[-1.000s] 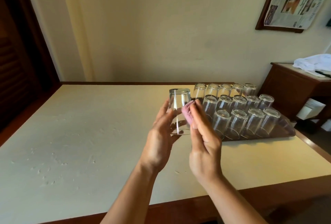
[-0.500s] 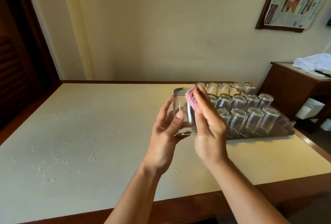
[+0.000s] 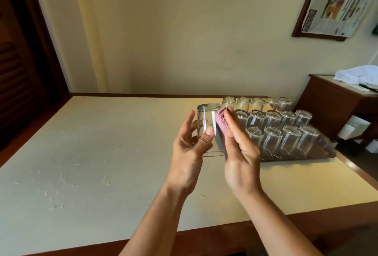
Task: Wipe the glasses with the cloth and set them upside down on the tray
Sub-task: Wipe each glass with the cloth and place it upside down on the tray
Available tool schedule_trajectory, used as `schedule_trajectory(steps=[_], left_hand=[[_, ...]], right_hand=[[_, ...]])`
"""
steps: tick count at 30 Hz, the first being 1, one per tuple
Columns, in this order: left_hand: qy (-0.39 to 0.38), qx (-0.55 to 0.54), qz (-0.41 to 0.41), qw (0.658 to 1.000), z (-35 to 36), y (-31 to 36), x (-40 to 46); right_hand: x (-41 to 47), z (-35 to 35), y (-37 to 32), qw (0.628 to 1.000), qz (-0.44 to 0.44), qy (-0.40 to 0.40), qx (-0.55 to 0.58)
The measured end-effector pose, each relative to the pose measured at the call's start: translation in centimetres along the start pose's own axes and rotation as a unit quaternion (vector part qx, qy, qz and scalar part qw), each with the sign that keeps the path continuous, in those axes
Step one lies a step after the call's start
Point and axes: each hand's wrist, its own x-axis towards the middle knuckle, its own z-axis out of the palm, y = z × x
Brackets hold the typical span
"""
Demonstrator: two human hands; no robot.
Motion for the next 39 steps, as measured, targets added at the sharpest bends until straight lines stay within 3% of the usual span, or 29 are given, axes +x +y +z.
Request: schedule_trajectory(steps=[3, 8, 10, 14, 17, 20, 24, 27, 31, 37, 39], left_hand=[[-0.005, 0.003, -0.03, 1.0, -0.4, 0.0, 0.6], [-0.081, -0.052, -0.092, 0.991, -0.2, -0.4, -0.5], [-0.058, -0.074, -0.072, 0.993, 0.4, -0.5, -0.7], [0.017, -0.129, -0.059, 0.99, 0.5, -0.2, 0.4], [-0.032, -0.128, -0.092, 0.987, 0.1, 0.0, 0.3], [-0.079, -0.086, -0.118, 0.986, 0.0, 0.0, -0.5], [-0.038, -0.117, -0.057, 0.991, 0.5, 0.1, -0.4], [-0.011, -0.123, -0.056, 0.991, 0.5, 0.4, 0.3], [-0.081, -0.088, -0.089, 0.989, 0.4, 0.6, -0.4], [-0.011, -0.095, -0.023, 0.995, 1.1, 0.5, 0.2], [-0.038, -0.073, -0.038, 0.996, 0.7, 0.8, 0.4]], right_hand=[[-2.6, 0.7, 0.2, 1.0, 0.009, -0.006, 0.029], [-0.3, 0.0, -0.7, 0.997, 0.03, 0.025, 0.062], [0.7, -0.4, -0.7, 0.998, 0.031, 0.046, 0.035], [-1.7, 0.2, -0.3, 1.0, 0.013, 0.009, 0.009], [-2.0, 0.6, -0.4, 1.0, -0.002, -0.006, 0.01], [0.5, 0.1, -0.7, 0.999, -0.001, 0.03, 0.02], [-0.1, 0.1, -0.9, 0.999, 0.003, 0.033, -0.001], [-2.6, 0.7, -0.7, 1.0, -0.005, 0.007, -0.013], [-0.5, 0.1, -0.8, 0.998, 0.011, 0.027, 0.054], [-1.3, 0.5, -0.9, 0.999, -0.01, 0.018, 0.026], [-2.5, 0.5, -0.4, 1.0, -0.007, 0.027, 0.001]])
